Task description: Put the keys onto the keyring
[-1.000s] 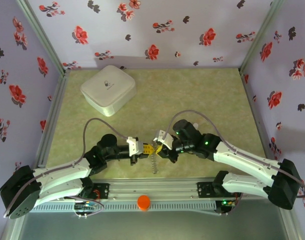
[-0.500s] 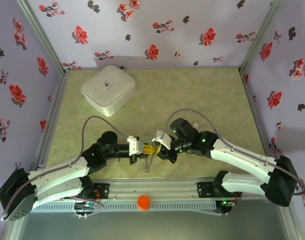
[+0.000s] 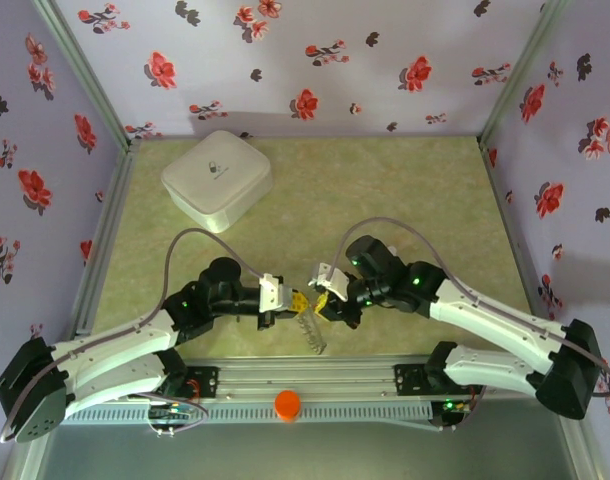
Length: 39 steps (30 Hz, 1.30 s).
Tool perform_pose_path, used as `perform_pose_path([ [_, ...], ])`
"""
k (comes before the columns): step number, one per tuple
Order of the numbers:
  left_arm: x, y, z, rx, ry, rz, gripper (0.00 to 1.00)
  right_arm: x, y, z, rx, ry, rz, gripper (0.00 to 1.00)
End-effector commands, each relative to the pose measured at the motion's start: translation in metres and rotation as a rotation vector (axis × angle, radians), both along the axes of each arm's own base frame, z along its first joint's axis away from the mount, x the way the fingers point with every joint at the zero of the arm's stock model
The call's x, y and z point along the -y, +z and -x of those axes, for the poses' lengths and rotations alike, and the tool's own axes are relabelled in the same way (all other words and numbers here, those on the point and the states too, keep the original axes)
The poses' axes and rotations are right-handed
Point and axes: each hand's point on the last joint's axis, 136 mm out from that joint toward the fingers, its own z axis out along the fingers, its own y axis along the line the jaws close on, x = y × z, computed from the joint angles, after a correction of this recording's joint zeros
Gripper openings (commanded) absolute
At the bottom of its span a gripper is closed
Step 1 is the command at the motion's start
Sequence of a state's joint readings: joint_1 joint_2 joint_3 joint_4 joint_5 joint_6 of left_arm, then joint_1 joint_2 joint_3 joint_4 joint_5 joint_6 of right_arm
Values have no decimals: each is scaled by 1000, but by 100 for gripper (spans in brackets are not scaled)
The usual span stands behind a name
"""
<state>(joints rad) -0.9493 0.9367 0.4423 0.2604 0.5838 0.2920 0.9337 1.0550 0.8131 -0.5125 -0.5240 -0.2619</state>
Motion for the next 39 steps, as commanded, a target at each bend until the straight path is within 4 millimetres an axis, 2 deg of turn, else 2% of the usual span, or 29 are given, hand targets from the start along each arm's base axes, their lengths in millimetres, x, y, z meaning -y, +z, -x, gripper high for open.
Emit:
perform_pose_path([
  [1, 2, 5, 0, 28, -10, 4, 0, -3, 18, -3, 38, 7, -42, 0],
  [7, 0, 20, 2, 42, -4, 73, 0, -5, 1, -4, -9, 2, -2, 0],
  [14, 1, 38, 5, 24, -11, 179, 0, -11, -4, -1, -61, 21, 12, 0],
  [21, 3, 26, 8, -7, -40, 124, 0, -11, 5, -1, -56, 33, 11, 0],
  [27, 1, 4, 8, -3, -49, 5, 0, -7, 13, -1, -43, 38, 13, 0],
  [35, -3, -6, -2, 29, 7, -42, 0, 2, 17, -3, 0, 12, 26, 0],
  [39, -6, -10, -16, 66, 88, -59, 1, 7, 19, -15, 65, -42, 39, 0],
])
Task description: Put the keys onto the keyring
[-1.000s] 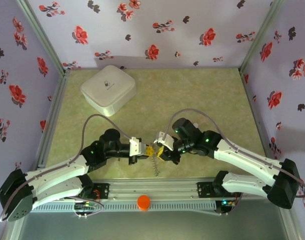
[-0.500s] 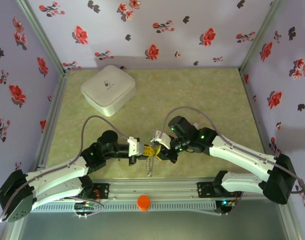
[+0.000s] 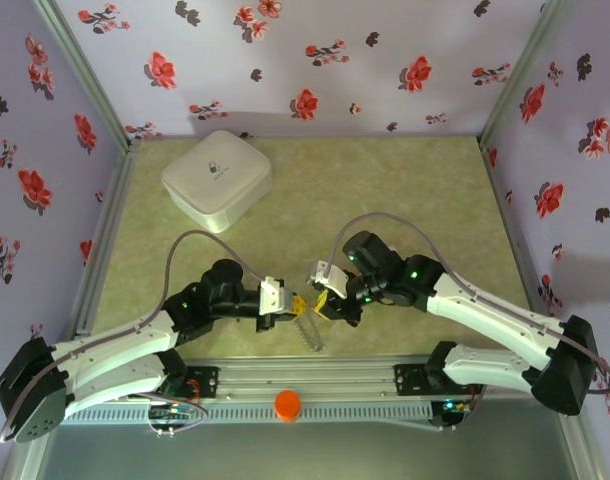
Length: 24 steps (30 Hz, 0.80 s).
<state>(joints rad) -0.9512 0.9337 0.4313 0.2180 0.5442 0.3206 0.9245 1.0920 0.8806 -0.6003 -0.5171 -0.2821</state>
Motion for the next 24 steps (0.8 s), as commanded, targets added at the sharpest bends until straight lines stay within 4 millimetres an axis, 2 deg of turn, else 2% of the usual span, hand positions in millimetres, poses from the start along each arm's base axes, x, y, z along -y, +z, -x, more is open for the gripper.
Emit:
perform_pose_path([
  [1, -2, 4, -16, 72, 75, -11, 9, 5, 17, -15, 100, -53, -11, 0],
  [2, -3, 4, -19, 82, 92, -8, 23, 5, 20, -17, 116, -56, -19, 0],
  [4, -4, 8, -26, 112, 135, 16, 39, 3, 28, -20, 144, -59, -45, 0],
  [7, -11, 33, -49, 165, 295, 182, 62, -1, 37, -24, 177, -62, -75, 0],
  [8, -15, 44, -54, 187, 337, 241, 65, -2, 38, -27, 189, -64, -78, 0],
  [9, -22, 42, -59, 198, 391, 271, 67, -4, 39, -29, 198, -64, -80, 0],
  [13, -57, 64, -87, 260, 644, 395, 71, -17, 45, -41, 236, -72, -107, 0],
  [17, -109, 76, -118, 277, 983, 435, 75, -41, 53, -58, 278, -79, -161, 0],
  [21, -162, 80, -132, 240, 1266, 437, 82, -69, 60, -90, 348, -122, -198, 0],
  [24, -178, 77, -132, 198, 1321, 451, 85, -94, 61, -123, 409, -191, -198, 0],
])
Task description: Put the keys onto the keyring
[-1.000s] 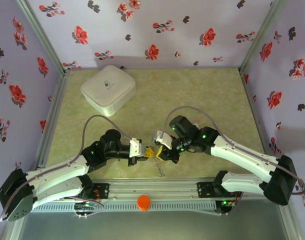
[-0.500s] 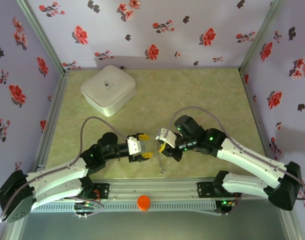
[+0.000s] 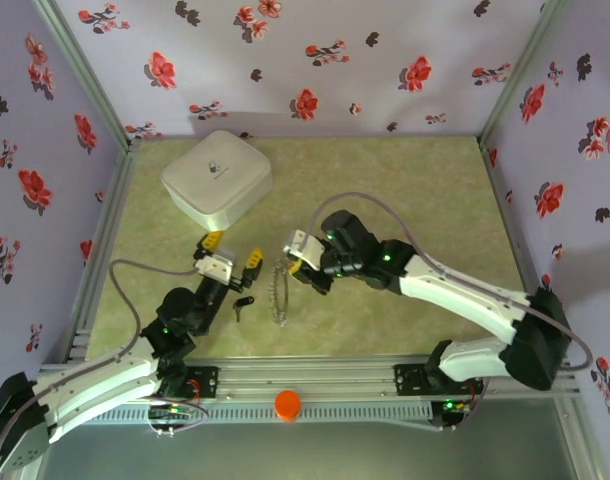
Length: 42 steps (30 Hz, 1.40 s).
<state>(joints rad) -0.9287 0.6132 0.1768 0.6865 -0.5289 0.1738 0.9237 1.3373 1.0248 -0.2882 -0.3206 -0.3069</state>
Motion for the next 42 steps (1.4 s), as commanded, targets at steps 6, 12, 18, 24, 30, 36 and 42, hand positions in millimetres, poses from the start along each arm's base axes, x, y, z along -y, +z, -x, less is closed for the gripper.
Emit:
perform_pose_path([
  [6, -71, -5, -11, -93, 333, 169, 88, -57, 1, -80, 128, -196, -50, 0],
  [12, -74, -20, -15, -230, 334, 222, 95, -5, -59, -101, 82, -423, 100, 0],
  [18, -65, -33, -25, -298, 307, 196, 98, 55, -100, -101, 92, -526, 306, 0],
  [24, -57, -41, -35, -353, 288, 194, 100, 85, -127, -95, 113, -485, 489, 0],
  [30, -46, -50, -38, -388, 240, 172, 100, 91, -151, -93, 114, -402, 604, 0],
  [36, -45, -57, -41, -445, 248, 137, 100, 88, -170, -82, 53, -318, 637, 0],
  [42, -42, -63, -46, -499, 228, 128, 100, 105, -181, -73, 39, -276, 745, 7],
])
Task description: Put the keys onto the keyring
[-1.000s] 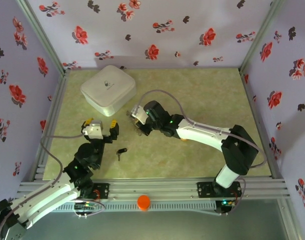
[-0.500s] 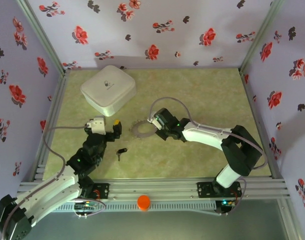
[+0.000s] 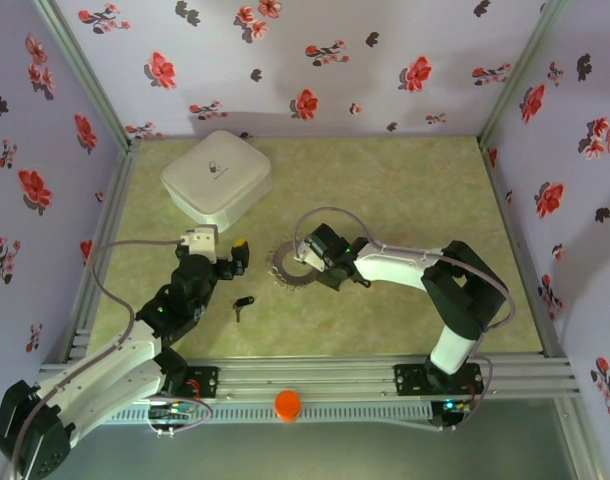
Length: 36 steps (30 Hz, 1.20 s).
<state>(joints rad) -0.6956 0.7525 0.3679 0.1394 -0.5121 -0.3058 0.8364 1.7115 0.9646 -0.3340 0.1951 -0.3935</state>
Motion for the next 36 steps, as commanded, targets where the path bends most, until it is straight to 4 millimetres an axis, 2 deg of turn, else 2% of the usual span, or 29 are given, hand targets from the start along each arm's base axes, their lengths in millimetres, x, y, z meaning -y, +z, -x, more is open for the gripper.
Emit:
perform_pose_path([
  [1, 3, 4, -3, -26, -16, 28, 100, 16, -8, 10, -60, 40, 95, 12],
  [5, 3, 3, -6, -33, -19, 31, 100, 21, 4, 14, -53, 47, 97, 29],
  [7, 3, 3, -6, -32, -25, 34, 100, 16, 18, 17, -49, 45, 46, 36],
  [10, 5, 0, -6, -43, -39, 40, 100, 1, 42, 25, -53, 66, -82, 37],
  [13, 4, -8, -9, -82, -24, 40, 100, -22, 58, 57, -71, 229, -233, 38],
  [15, 4, -16, -11, -115, -13, 38, 100, -33, 64, 68, 11, 322, -281, 38],
  [18, 8, -25, -15, -153, -10, 49, 100, -39, 60, 79, 124, 466, -257, 38],
  [21, 11, -30, -17, -177, -9, 57, 100, -43, 49, 87, 163, 565, -213, 38],
  [27, 12, -33, -18, -182, -6, 75, 100, -53, 23, 82, 170, 580, -170, 36],
  [36, 11, -32, -18, -171, -3, 84, 100, -58, 4, 62, 233, 552, -111, 32],
])
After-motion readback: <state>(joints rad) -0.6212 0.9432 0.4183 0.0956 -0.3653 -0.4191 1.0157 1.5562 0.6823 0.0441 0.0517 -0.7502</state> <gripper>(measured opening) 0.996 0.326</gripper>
